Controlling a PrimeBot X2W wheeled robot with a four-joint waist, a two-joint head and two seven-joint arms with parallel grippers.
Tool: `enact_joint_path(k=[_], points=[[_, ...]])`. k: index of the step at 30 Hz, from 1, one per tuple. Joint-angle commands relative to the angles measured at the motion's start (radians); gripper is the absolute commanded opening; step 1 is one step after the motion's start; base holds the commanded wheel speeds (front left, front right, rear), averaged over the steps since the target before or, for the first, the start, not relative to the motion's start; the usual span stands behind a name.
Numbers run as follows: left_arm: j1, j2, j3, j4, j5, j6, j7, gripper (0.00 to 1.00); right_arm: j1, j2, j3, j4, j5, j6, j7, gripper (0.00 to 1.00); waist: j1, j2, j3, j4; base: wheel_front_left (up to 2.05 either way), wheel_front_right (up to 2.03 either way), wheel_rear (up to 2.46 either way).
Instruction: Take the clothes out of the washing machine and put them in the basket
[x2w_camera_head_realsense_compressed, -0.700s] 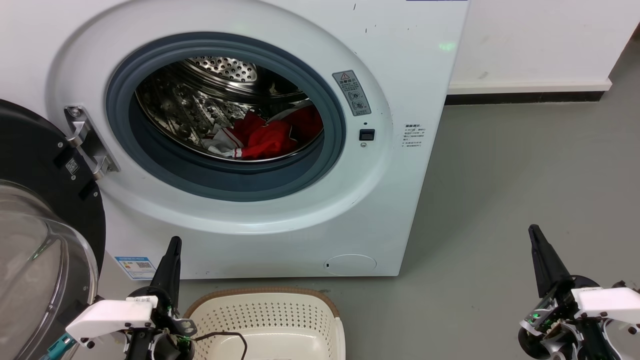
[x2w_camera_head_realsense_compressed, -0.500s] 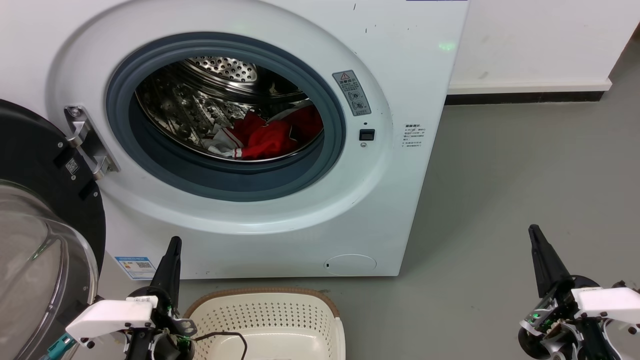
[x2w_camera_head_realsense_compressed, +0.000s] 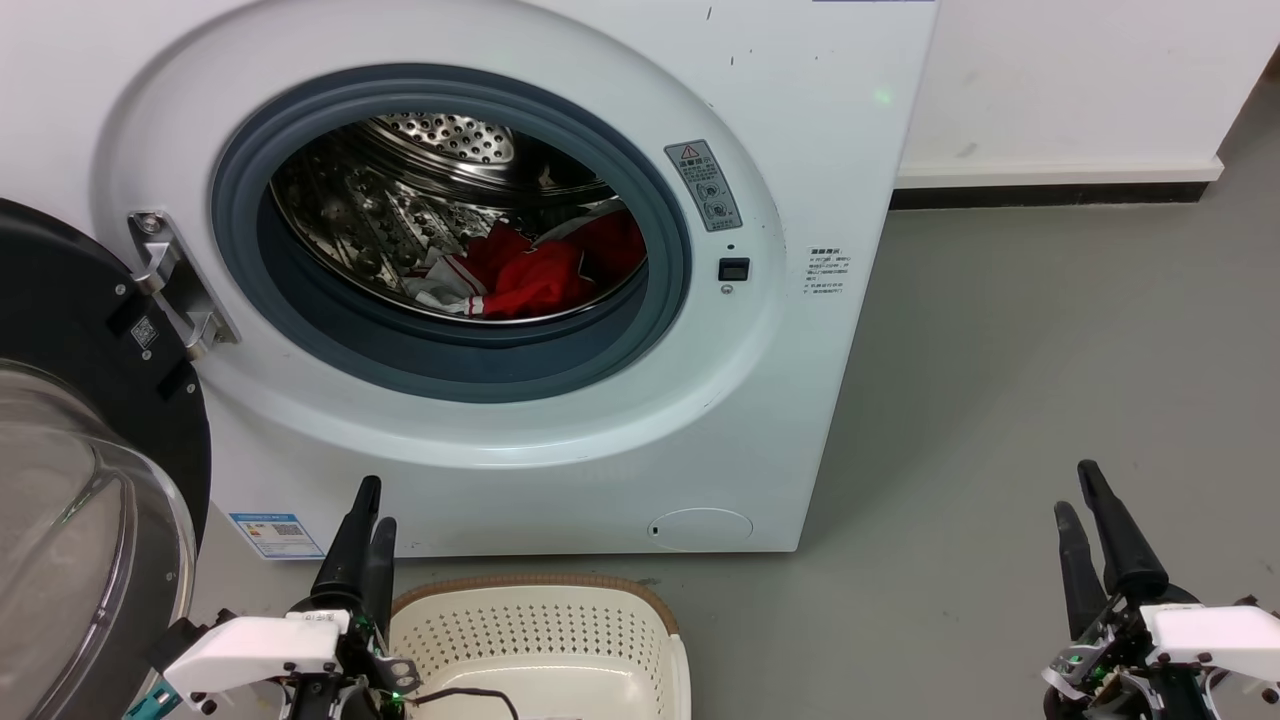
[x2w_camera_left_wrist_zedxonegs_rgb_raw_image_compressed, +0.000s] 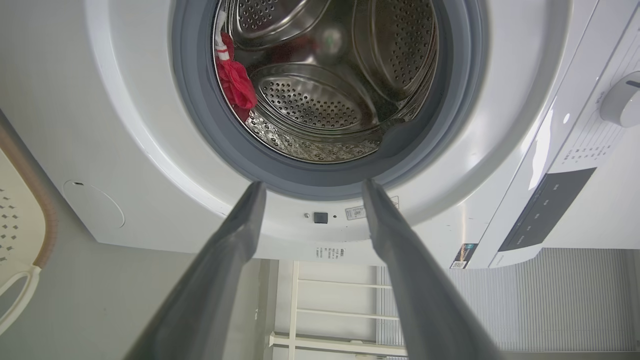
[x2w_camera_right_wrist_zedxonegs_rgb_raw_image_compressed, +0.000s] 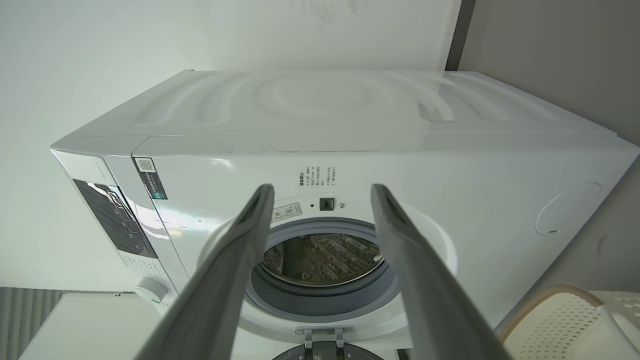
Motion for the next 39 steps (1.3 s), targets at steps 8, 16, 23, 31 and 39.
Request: enact_joint_path(k=[8,16,23,31,39], points=[[-0.037,0.004,-0.022,-0.056,0.123,0.0,-0.044,1.0,0.005,-0.004,0.009,-0.064,-0.127,0.001,-0.044,1.0,0.0,0.0,0.001,0.003,0.0,0.0,0.0],[-0.037,0.004,-0.03,-0.092,0.299,0.0,-0.077,1.0,0.021,-0.004,0.024,-0.111,-0.36,0.001,-0.078,1.0,0.0,0.0,0.003,0.006,0.0,0.0,0.0],[-0.036,0.004,-0.057,-0.117,0.459,0.02,-0.104,1.0,0.034,-0.004,0.036,-0.141,-0.568,0.001,-0.105,1.0,0.0,0.0,0.003,0.009,0.0,0.0,0.0],[-0.033,0.004,-0.091,-0.134,0.629,0.052,-0.133,1.0,0.049,-0.004,0.041,-0.157,-0.767,0.001,-0.134,1.0,0.0,0.0,0.002,0.011,0.0,0.0,0.0],[-0.031,0.004,-0.11,-0.146,0.768,0.075,-0.156,1.0,0.062,-0.004,0.045,-0.172,-0.895,0.001,-0.157,1.0,0.0,0.0,0.0,0.013,0.0,0.0,0.0]])
